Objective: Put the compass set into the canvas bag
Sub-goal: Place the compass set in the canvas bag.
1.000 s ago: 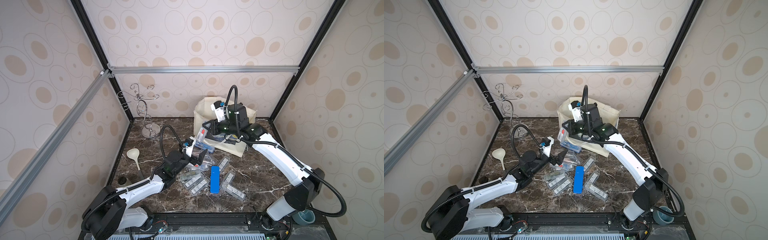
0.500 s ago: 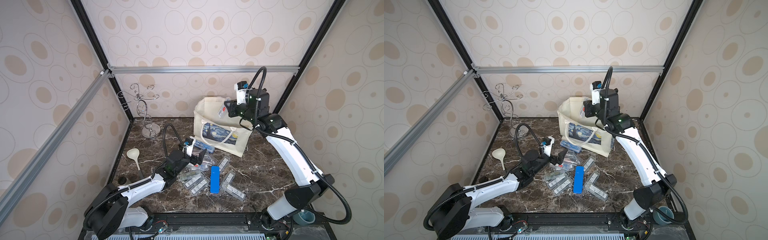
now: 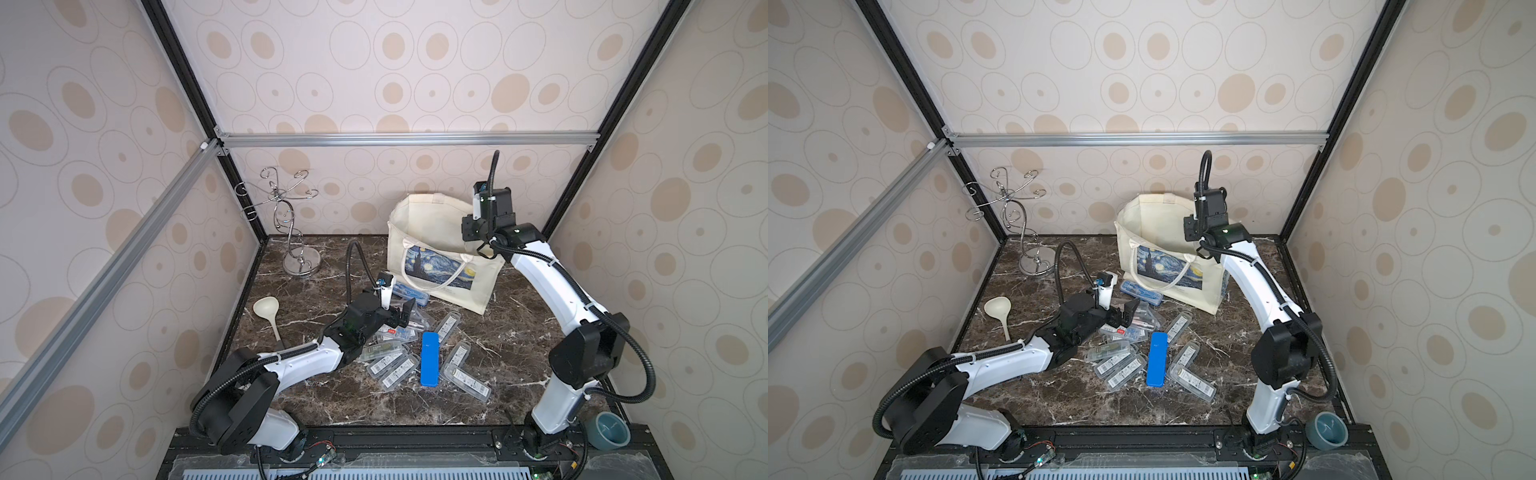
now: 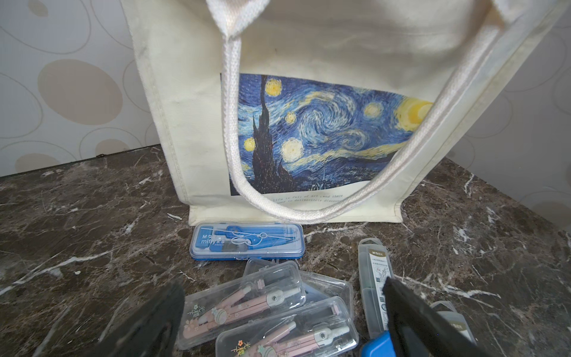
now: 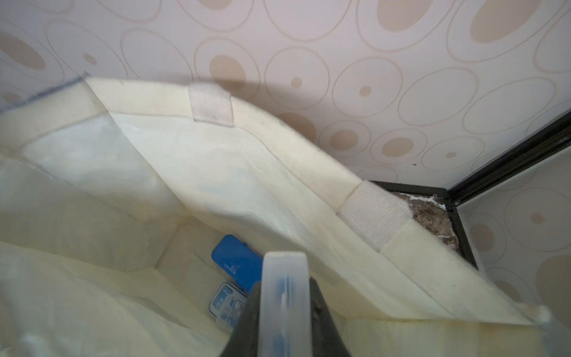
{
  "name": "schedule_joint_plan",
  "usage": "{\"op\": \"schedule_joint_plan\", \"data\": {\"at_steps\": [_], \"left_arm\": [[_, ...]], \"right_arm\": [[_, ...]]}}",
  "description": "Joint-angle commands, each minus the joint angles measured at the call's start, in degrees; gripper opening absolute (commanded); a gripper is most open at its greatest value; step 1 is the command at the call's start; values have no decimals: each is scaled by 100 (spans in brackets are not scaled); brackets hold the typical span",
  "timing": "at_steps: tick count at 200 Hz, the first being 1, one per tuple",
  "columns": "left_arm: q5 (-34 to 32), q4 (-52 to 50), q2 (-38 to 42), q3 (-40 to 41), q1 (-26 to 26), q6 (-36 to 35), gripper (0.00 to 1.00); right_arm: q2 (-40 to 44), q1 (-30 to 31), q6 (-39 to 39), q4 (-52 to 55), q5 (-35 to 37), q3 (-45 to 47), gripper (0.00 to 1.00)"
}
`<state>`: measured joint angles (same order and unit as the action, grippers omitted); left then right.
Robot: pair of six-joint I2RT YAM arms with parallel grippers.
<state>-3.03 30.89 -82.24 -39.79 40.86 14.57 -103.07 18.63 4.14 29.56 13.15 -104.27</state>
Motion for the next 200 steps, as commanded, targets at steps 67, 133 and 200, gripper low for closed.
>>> {"op": "schedule_joint_plan", "data": {"at_steps": [67, 133, 200], "left_arm": [[-427, -932, -642, -886, -102, 502, 100], [-638, -2439, -958, -1468, -322, 972, 100], [-585, -3113, -972, -1575, -408, 1145, 100]], "right_arm": [[-473, 9, -170, 601, -72, 372, 10], [-714, 11, -245, 1107, -182, 184, 12], [-663, 13, -235, 1193, -241, -135, 30]]}}
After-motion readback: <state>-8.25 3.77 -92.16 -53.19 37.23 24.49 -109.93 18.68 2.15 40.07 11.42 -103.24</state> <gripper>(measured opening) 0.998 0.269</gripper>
